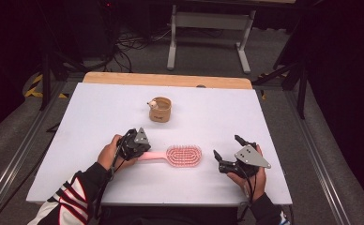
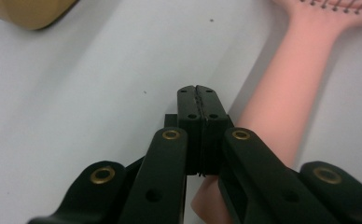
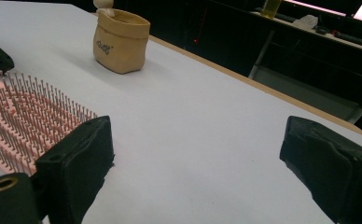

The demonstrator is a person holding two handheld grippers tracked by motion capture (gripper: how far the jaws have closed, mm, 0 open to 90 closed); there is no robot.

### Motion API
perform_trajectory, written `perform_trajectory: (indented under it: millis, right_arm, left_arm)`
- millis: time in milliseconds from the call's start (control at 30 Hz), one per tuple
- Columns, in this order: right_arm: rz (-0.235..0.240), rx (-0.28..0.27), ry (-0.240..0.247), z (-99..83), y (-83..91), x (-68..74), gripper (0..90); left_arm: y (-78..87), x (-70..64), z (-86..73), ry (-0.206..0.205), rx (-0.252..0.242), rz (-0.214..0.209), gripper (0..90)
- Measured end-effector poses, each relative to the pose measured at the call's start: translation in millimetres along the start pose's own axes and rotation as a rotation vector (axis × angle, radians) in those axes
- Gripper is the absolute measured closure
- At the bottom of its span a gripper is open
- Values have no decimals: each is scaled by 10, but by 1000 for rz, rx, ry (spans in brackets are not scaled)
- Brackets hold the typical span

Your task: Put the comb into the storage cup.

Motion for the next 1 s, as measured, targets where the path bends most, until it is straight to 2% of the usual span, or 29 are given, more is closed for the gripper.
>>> perform_trajectory:
  millis: [467,567,933,1000]
  right_arm:
    - [2,5,-1,-3,-6,-2,96]
    - [2,6,1,-2,-4,2,96]
    - [4,10,1,-3,-8,7,96]
    - [3,10,3,-3,-7,9,97]
  left_arm:
    - [214,-287,-177,-16,6,-29,899]
    - [247,-330,-203,-27,6,-29,899]
    - [345,-468,-293,-22,1,-39,899]
    - [357,-489,-296,-33,2,-41,899]
Point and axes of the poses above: each handheld gripper's, and its own axes: y roughly backward along the jaws, z roughly out of its top, x roughly to its left, the point moved 1 cm from there along -y, roughly forward along the jaws, and after that the axes turned 10 degrees about -y, right-handed, at the moved point
